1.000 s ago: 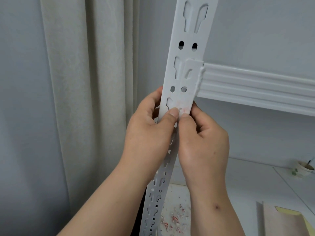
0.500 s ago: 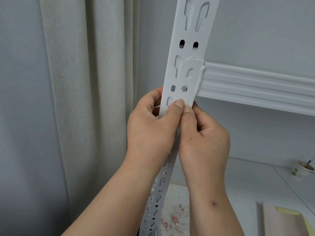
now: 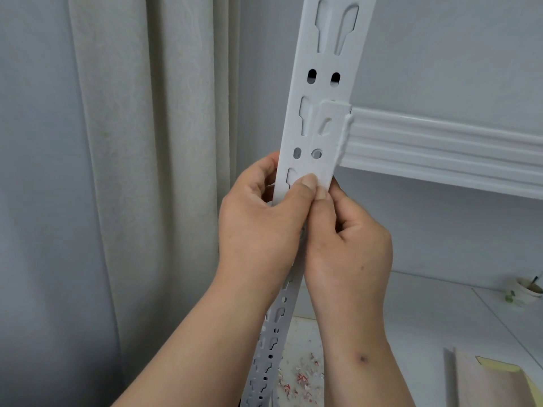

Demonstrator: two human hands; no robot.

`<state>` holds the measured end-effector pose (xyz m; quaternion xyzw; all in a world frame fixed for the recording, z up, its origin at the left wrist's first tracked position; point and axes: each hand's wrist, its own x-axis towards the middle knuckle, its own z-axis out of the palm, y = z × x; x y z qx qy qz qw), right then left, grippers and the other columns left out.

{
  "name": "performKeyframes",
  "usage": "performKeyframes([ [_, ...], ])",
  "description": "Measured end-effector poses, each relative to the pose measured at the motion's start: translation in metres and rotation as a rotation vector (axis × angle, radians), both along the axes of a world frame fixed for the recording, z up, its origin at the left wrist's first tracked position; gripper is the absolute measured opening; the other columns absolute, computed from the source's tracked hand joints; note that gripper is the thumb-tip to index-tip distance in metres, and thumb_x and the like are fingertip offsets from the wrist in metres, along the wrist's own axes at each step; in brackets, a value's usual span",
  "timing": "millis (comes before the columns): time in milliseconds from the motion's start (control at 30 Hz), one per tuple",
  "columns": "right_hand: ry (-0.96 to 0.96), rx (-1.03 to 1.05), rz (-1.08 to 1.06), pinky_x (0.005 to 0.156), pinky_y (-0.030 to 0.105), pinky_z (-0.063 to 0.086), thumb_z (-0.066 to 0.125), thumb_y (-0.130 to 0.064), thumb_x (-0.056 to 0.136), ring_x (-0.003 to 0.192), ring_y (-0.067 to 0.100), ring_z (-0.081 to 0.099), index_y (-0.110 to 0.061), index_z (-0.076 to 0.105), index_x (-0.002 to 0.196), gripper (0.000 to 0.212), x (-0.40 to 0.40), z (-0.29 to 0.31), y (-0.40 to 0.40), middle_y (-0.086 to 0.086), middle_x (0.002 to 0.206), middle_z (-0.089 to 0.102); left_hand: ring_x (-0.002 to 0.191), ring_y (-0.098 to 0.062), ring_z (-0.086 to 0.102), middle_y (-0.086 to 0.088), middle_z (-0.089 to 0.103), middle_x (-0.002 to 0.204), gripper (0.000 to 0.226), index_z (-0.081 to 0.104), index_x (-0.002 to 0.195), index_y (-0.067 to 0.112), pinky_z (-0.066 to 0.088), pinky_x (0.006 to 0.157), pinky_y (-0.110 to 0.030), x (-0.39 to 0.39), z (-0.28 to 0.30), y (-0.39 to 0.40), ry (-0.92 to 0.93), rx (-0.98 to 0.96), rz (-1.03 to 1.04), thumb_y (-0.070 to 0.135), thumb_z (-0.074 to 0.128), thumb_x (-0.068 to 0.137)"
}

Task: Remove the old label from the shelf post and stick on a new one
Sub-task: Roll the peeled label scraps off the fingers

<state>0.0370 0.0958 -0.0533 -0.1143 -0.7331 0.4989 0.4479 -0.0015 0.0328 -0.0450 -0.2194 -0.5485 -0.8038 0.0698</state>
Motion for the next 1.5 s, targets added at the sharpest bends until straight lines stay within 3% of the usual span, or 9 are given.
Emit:
performKeyframes([
  [133,-0.006,0.012,-0.011,0.056,0.015,0.038,0.049,-0.042,0.094,0.058,0.005,0.053,-0.037,0.069,0.112,0.028,0.0000,-0.0007,-0.0006,-0.006,0.080,0.072,0.087,-0.015,0.076,0.008,0.079,0.092,0.022,0.073,0.107,0.023,0.063,0.076,-0.029,-0.0007,0.0014,-0.0014,-0.014,0.020,-0.014,0.011,0.069,0.090],
  [267,-0.028,0.054,-0.022,0.055,0.015,0.037,0.048,-0.042,0.095,0.057,0.007,0.052,-0.038,0.068,0.114,0.028,0.0008,-0.0012,0.0008,-0.006,0.078,0.070,0.092,-0.014,0.076,0.007,0.079,0.098,0.030,0.071,0.116,0.025,0.062,0.081,-0.033,-0.0029,-0.0018,-0.0042,-0.002,0.017,-0.037,0.010,0.068,0.090],
  [433,-0.029,0.066,-0.019,0.058,0.017,0.040,0.048,-0.041,0.095,0.059,0.006,0.053,-0.041,0.065,0.117,0.028,0.0002,-0.0026,0.0010,-0.006,0.081,0.072,0.096,-0.010,0.075,0.007,0.078,0.104,0.034,0.069,0.122,0.023,0.060,0.080,-0.026,-0.0031,-0.0032,-0.0060,0.015,0.020,-0.067,0.009,0.067,0.091],
  [667,-0.021,0.067,-0.041,0.066,0.025,0.050,0.045,-0.043,0.096,0.077,0.009,0.064,-0.037,0.067,0.116,0.030,-0.0018,-0.0060,0.0003,-0.006,0.089,0.073,0.093,-0.015,0.076,0.006,0.080,0.096,0.027,0.073,0.113,0.023,0.062,0.081,-0.032,-0.0013,-0.0012,-0.0031,-0.016,0.056,-0.054,0.009,0.069,0.090],
  [900,-0.048,0.082,-0.037,0.052,0.014,0.036,0.045,-0.042,0.095,0.056,0.008,0.052,-0.040,0.066,0.116,0.030,0.0007,-0.0028,0.0007,-0.012,0.071,0.065,0.094,-0.016,0.076,0.007,0.079,0.100,0.034,0.072,0.117,0.026,0.062,0.079,-0.028,-0.0040,-0.0043,-0.0066,0.044,0.034,-0.092,0.006,0.065,0.092],
  [1033,-0.057,0.087,-0.029,0.058,0.017,0.037,0.044,-0.041,0.096,0.058,0.005,0.048,-0.037,0.066,0.116,0.029,-0.0001,-0.0040,0.0016,-0.015,0.069,0.058,0.102,-0.009,0.073,0.007,0.078,0.107,0.038,0.069,0.124,0.022,0.058,0.081,-0.021,-0.0059,-0.0054,-0.0085,0.064,0.036,-0.132,0.002,0.062,0.093],
  [1267,-0.051,0.075,-0.031,0.066,0.023,0.049,0.044,-0.044,0.097,0.072,0.007,0.061,-0.037,0.066,0.116,0.030,-0.0012,-0.0059,0.0017,-0.005,0.086,0.073,0.092,-0.014,0.076,0.007,0.080,0.095,0.029,0.073,0.114,0.024,0.062,0.081,-0.030,-0.0015,-0.0023,-0.0020,0.001,0.066,-0.056,0.009,0.069,0.089],
  [1400,-0.052,0.075,-0.029,0.065,0.022,0.045,0.042,-0.045,0.097,0.072,0.010,0.061,-0.035,0.067,0.116,0.032,-0.0012,-0.0063,0.0016,-0.005,0.085,0.072,0.094,-0.022,0.075,0.005,0.080,0.092,0.028,0.075,0.110,0.025,0.063,0.080,-0.032,-0.0022,-0.0016,-0.0026,-0.010,0.072,-0.055,0.008,0.068,0.089],
  [1500,-0.050,0.079,-0.021,0.062,0.017,0.040,0.043,-0.042,0.098,0.065,0.003,0.052,-0.031,0.068,0.113,0.032,0.0005,-0.0063,0.0018,-0.008,0.077,0.067,0.096,-0.029,0.073,0.005,0.079,0.097,0.034,0.073,0.117,0.026,0.061,0.079,-0.038,-0.0035,-0.0032,-0.0050,0.007,0.056,-0.084,0.006,0.065,0.091],
])
